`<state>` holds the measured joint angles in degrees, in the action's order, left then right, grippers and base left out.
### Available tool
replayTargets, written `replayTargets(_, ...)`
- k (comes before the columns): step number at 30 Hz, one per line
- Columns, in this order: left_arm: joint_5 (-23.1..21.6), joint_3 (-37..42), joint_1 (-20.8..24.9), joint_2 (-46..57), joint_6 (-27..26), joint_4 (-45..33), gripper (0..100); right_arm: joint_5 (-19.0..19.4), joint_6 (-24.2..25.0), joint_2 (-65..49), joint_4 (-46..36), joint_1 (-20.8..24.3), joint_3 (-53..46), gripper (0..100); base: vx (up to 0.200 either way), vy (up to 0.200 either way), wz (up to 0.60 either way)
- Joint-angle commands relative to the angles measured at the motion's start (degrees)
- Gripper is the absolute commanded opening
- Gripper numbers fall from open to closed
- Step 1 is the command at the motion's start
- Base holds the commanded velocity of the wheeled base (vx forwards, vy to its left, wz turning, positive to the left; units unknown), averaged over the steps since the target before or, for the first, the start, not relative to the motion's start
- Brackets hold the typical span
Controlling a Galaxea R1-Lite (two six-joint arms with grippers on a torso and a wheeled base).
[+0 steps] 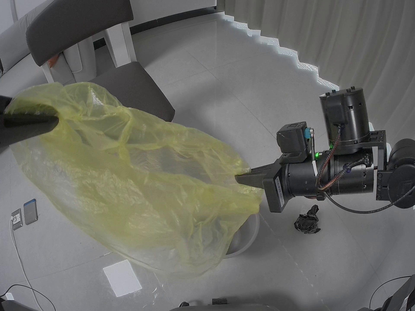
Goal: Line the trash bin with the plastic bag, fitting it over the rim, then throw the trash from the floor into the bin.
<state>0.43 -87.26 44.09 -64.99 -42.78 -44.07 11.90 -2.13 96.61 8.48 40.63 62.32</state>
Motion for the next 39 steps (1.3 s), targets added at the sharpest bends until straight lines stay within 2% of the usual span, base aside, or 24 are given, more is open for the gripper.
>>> replayTargets(1, 0.3, 0.2, -0.5, -0.8, 0.7, 2.2, 0, -0.6, 0.1, 0.0, 0.0, 0.0, -0.4, 0, 0.000, 0.000, 0.00)
replayTargets(2, 0.4, 0.2, -0.5, -0.8, 0.9, 2.5, 0, -0.8, 0.1, 0.0, 0.0, 0.0, -0.4, 0, 0.000, 0.000, 0.00)
replayTargets(7, 1.3, 0.2, -1.4, -7.1, 10.5, 17.2, 0, -7.9, 2.8, -2.0, 0.0, 0.0, -1.3, 0, 0.000, 0.000, 0.00)
replayTargets(8, 1.6, 0.6, -1.6, -8.6, 14.0, 21.6, 0, -9.7, 4.6, -2.4, 0.3, 0.3, -1.3, 0, 0.000, 0.000, 0.00)
replayTargets(9, 1.7, 0.6, -1.7, -8.8, 14.5, 21.9, 0, -10.0, 4.9, -2.5, 0.3, 0.3, -1.3, 0, 0.000, 0.000, 0.00)
replayTargets(10, 2.0, 1.9, -4.1, -10.2, 19.2, 26.5, 0, -12.5, 7.3, -3.1, 1.0, 1.6, -1.1, 0, 0.000, 0.000, 0.00)
replayTargets(14, 1.4, 9.1, -10.6, -10.9, 24.5, 32.1, 0, -16.7, 11.7, -3.0, 2.7, 2.1, -1.5, 0, 0.000, 0.000, 0.00)
replayTargets(16, 1.4, 9.1, -10.6, -10.9, 24.5, 32.1, 0, -16.7, 11.7, -3.0, 2.7, 2.1, -1.5, 0, 0.000, 0.000, 0.00)
replayTargets(17, 0.4, 16.8, -13.2, -9.7, 29.2, 36.0, 0, -17.5, 13.1, -2.9, 2.6, 1.1, -1.8, 0, 0.000, 0.000, 0.00)
replayTargets(18, -0.3, 19.5, -13.9, -9.4, 31.0, 37.4, 0, -17.5, 13.2, -2.7, 2.6, 0.3, -2.0, 0, 0.000, 0.000, 0.00)
replayTargets(23, -3.1, 30.1, -14.6, -8.8, 36.9, 43.5, 0, -17.6, 13.0, -1.7, 1.9, -2.0, -3.3, 0, 0.000, 0.000, 0.00)
replayTargets(25, -3.3, 35.1, -14.4, -9.5, 39.2, 48.7, 0, -17.6, 12.6, -1.5, 0.7, -2.8, -5.5, 0, 0.000, 0.000, 0.00)
replayTargets(28, -3.3, 40.3, -13.9, -11.6, 40.6, 55.3, 0, -17.7, 11.9, -1.4, 0.6, -3.9, -7.7, 0, 0.000, 0.000, 0.00)
replayTargets(31, -3.4, 42.3, -13.8, -12.4, 41.0, 57.9, 0, -17.6, 11.5, -1.3, 0.6, -4.6, -8.4, 0, 0.000, 0.000, 0.00)
replayTargets(32, -3.3, 46.4, -12.7, -14.7, 43.2, 63.7, 0, -17.6, 10.7, 0.0, 0.5, -6.0, -8.8, 0, 0.000, 0.000, 0.00)
replayTargets(39, -4.6, 53.9, -12.0, -21.9, 50.2, 76.5, 0, -17.6, 10.9, 6.3, 1.1, -7.5, -8.5, 0, 0.000, 0.000, 0.00)
